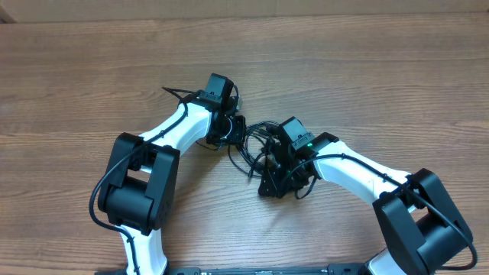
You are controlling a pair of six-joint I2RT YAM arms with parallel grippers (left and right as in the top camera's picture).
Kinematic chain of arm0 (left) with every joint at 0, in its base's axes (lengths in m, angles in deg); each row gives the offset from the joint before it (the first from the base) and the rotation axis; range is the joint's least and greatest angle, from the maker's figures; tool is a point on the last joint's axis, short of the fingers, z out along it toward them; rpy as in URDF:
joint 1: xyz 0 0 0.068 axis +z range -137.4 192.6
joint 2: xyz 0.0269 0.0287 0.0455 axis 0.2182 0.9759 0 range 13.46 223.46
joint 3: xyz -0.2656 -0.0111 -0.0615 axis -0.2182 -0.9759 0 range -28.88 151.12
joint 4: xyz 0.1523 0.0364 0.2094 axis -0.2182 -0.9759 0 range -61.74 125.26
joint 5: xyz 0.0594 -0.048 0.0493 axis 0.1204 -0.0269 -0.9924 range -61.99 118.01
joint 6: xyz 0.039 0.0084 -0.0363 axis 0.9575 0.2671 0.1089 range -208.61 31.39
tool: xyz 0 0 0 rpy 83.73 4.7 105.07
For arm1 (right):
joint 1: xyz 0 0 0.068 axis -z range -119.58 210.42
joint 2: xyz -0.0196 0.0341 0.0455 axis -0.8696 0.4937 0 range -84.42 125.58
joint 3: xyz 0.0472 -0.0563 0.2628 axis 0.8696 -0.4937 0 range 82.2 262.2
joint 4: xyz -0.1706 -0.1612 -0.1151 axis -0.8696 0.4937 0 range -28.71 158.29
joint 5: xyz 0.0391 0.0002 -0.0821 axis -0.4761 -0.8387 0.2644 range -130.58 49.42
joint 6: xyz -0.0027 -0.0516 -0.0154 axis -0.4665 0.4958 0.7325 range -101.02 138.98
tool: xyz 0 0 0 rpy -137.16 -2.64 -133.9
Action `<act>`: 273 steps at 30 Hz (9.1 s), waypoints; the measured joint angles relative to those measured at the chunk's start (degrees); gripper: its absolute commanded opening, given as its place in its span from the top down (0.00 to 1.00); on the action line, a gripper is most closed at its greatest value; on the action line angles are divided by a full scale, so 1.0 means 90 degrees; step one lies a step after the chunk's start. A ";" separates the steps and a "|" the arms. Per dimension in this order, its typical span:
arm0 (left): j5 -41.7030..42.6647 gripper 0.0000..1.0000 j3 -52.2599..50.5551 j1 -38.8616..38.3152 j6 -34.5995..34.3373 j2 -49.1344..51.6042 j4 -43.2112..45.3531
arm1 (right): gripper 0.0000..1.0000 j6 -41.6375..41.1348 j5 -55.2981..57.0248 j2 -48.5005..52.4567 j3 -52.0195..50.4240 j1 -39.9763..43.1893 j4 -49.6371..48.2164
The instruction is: Untangle cables
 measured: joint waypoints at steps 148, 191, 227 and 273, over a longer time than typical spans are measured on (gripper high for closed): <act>-0.0668 0.96 0.3847 -0.0318 0.1107 0.1027 -0.4221 | 0.79 0.1819 -0.3412 0.0362 0.0151 0.1481 -0.0770; -0.0889 0.96 0.3847 -0.0318 0.1110 0.1027 -0.4107 | 0.92 -0.4838 -0.6023 0.0364 0.0124 0.4529 -0.4913; -0.1321 0.96 0.2164 -0.0321 0.0884 0.1027 -0.3116 | 0.87 -0.1389 -0.1336 0.0367 0.0119 0.3645 -0.0277; 0.1032 0.96 0.2025 -0.0333 0.1948 -0.0510 -0.2691 | 0.82 -0.3504 -0.0821 0.0367 0.0119 0.1904 -0.2667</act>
